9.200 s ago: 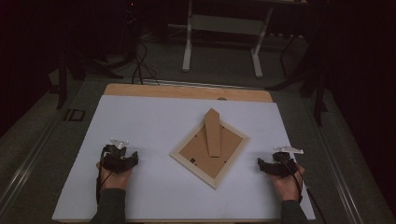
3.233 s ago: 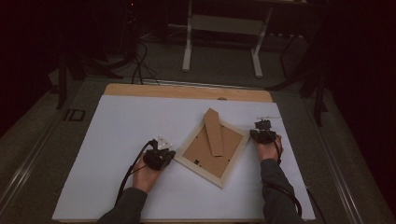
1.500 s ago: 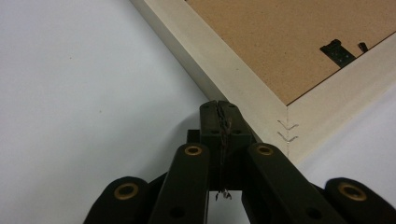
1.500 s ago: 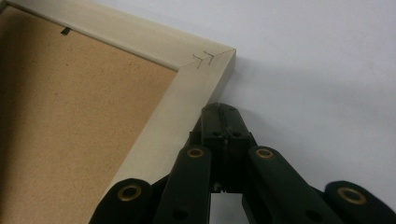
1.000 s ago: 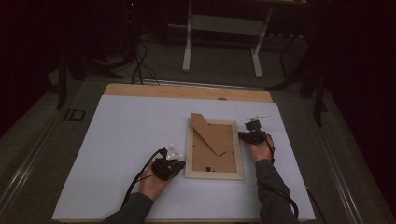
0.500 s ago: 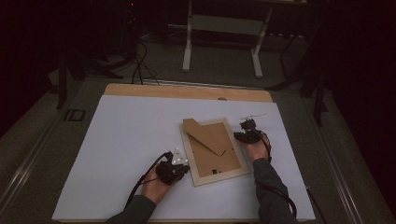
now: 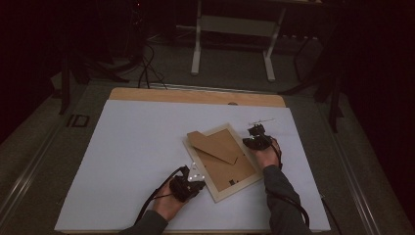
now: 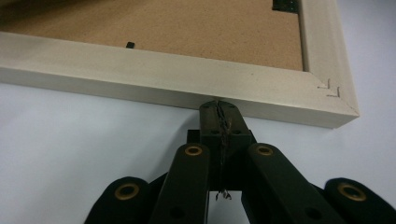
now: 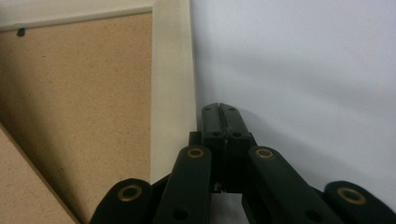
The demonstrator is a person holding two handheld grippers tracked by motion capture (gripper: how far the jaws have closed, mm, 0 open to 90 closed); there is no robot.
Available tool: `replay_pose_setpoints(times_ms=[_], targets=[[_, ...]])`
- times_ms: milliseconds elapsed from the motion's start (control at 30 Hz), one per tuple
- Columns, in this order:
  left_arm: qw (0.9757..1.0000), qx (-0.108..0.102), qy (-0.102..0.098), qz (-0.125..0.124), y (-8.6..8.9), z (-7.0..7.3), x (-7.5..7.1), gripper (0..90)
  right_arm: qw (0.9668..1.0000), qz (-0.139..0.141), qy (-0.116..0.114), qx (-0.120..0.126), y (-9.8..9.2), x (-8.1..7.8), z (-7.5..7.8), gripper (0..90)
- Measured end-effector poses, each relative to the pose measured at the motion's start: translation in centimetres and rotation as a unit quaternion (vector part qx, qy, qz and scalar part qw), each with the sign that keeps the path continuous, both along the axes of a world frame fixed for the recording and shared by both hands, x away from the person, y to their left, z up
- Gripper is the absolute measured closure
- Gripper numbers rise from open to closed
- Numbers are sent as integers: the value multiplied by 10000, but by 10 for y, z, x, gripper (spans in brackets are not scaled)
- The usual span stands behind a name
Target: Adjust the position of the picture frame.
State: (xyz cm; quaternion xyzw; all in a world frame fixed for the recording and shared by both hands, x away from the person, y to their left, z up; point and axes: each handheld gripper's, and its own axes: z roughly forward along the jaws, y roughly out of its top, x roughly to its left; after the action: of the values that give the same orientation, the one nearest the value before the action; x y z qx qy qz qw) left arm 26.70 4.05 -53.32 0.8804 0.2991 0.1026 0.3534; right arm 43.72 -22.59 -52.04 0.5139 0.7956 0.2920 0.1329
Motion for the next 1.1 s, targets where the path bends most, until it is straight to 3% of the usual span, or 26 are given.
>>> replay_pose_setpoints(times_ms=[533,733,833,1100], targets=[[9986,-34,75,-515,-14,0,-18,899,9997,205,-78,-145,27,3,0,900],[9977,-129,153,-647,-18,-1,-22,900,9994,282,-127,-129,41,3,1,900],[9975,-115,89,-692,-21,-1,-25,900,9989,367,-172,-220,50,3,2,900],[9968,-163,133,-775,-25,-2,-28,900,9978,589,-256,-146,70,2,5,900]])
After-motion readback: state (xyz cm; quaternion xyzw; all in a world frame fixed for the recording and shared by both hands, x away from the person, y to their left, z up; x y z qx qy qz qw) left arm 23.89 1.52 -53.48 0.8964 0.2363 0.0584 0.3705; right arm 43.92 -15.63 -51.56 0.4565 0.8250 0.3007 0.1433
